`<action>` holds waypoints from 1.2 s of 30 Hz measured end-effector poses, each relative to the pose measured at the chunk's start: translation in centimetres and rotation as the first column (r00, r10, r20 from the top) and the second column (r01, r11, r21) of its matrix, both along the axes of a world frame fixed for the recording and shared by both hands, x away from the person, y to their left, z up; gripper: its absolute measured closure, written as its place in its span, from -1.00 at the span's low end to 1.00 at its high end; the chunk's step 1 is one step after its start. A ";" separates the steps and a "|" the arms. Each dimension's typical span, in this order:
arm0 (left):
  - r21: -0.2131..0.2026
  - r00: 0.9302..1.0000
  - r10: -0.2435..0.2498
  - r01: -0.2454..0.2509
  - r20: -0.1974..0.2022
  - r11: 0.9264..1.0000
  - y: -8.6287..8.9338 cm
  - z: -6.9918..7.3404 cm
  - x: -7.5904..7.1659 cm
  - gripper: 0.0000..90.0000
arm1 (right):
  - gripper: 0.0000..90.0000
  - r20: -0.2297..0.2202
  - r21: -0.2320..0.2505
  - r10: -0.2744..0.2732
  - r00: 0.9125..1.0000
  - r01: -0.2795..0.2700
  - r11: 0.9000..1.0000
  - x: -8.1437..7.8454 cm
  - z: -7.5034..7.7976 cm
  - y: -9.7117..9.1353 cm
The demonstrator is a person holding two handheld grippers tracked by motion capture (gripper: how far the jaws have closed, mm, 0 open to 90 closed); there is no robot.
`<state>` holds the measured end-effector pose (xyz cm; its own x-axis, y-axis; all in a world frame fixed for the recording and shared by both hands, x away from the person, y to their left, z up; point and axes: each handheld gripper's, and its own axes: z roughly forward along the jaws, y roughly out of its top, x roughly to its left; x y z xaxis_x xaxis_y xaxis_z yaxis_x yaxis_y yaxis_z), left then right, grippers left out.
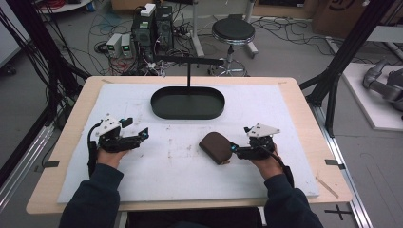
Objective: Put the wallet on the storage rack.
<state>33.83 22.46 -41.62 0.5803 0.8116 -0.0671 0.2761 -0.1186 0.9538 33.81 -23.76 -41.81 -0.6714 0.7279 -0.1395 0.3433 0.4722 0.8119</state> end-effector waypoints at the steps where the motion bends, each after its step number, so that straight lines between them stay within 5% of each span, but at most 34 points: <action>1: 0.006 1.000 -0.002 0.002 0.000 1.000 -0.1 0.0 -0.1 -0.54 | -0.53 -0.005 -0.012 0.010 1.000 -0.010 1.000 -0.1 -0.2 0.6; 7: 0.000 1.000 0.000 0.000 -0.002 1.000 0.1 -0.1 -0.2 -0.54 | -0.53 -0.004 -0.031 0.029 1.000 -0.029 0.999 -0.4 -0.5 2.1; 11: -0.006 1.000 0.006 -0.006 -0.020 1.000 0.3 -0.3 0.0 -0.53 | -0.53 -0.026 -0.068 0.071 0.997 -0.072 0.995 -0.6 -1.4 4.6; 15: -0.009 0.999 0.015 -0.015 -0.029 1.000 0.6 -0.5 0.0 -0.52 | -0.53 0.003 -0.078 0.096 0.995 -0.096 0.992 -0.9 -1.4 5.9; 22: -0.012 0.999 0.021 -0.021 -0.034 1.000 0.7 -0.5 0.0 -0.51 | -0.53 0.011 -0.061 0.131 0.991 -0.130 0.990 -1.3 -1.2 6.5; 28: -0.014 0.999 0.023 -0.024 -0.038 1.000 0.7 -0.6 0.1 -0.50 | -0.58 -0.030 -0.137 0.164 0.986 -0.167 0.976 -1.6 -2.1 7.9; 31: -0.016 0.999 0.022 -0.023 -0.046 1.000 0.8 -0.6 0.1 -0.50 | -0.58 -0.008 -0.176 0.168 0.986 -0.167 0.970 -1.7 -2.0 7.9; 36: -0.017 0.999 0.015 -0.016 -0.047 1.000 0.8 -0.6 0.1 -0.50 | -0.56 -0.015 -0.197 0.130 0.991 -0.130 0.972 -1.4 -1.6 6.8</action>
